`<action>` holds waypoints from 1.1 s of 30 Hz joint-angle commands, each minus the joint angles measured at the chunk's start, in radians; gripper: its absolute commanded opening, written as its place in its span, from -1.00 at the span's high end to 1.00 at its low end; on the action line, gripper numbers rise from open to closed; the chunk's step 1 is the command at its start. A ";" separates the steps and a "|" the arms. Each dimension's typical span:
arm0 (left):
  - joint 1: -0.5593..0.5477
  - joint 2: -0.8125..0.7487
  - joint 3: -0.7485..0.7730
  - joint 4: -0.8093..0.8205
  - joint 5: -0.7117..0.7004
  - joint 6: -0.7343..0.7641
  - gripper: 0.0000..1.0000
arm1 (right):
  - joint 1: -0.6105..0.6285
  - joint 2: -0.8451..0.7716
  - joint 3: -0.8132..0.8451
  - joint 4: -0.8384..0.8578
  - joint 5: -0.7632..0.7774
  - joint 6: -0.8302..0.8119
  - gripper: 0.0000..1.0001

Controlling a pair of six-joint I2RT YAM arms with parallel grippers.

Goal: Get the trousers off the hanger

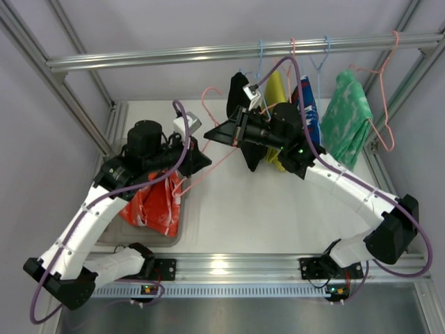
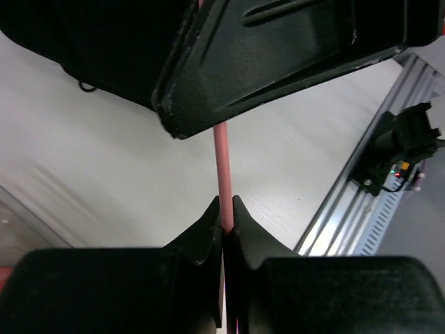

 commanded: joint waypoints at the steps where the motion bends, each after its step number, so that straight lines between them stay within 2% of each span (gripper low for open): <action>1: 0.000 -0.059 0.001 0.051 0.013 -0.003 0.87 | 0.017 -0.023 0.034 0.102 -0.039 0.008 1.00; 2: 0.000 -0.073 -0.014 0.066 0.003 -0.014 1.00 | 0.017 -0.021 0.034 0.104 -0.039 0.007 1.00; 6: 0.000 -0.169 -0.048 0.071 -0.060 -0.061 1.00 | 0.017 -0.018 0.044 0.102 -0.036 0.004 0.92; 9: 0.011 -0.210 -0.052 0.005 -0.123 -0.074 1.00 | 0.017 -0.020 0.060 0.095 -0.042 -0.012 0.16; 10: 0.021 -0.219 -0.055 -0.013 -0.129 -0.074 1.00 | 0.016 -0.020 0.067 0.088 -0.046 -0.032 -0.32; 11: 0.043 -0.231 -0.058 -0.030 -0.139 -0.072 1.00 | 0.013 -0.021 0.085 0.064 -0.047 -0.045 -0.51; 12: 0.051 -0.237 -0.060 -0.065 -0.163 -0.069 1.00 | 0.010 -0.028 0.093 0.055 -0.050 -0.059 -0.98; 18: 0.080 -0.288 -0.052 -0.126 -0.249 -0.039 1.00 | -0.018 -0.070 0.125 -0.014 -0.053 -0.151 -0.99; 22: 0.101 -0.270 -0.022 -0.165 -0.342 -0.063 1.00 | -0.032 -0.116 0.142 -0.059 -0.045 -0.246 -0.99; 27: 0.126 -0.164 0.090 -0.147 -0.422 -0.154 1.00 | -0.033 -0.192 0.166 -0.129 -0.020 -0.372 -0.99; 33: 0.124 -0.069 0.173 -0.057 -0.422 -0.137 1.00 | -0.041 -0.255 0.206 -0.235 0.010 -0.466 -0.99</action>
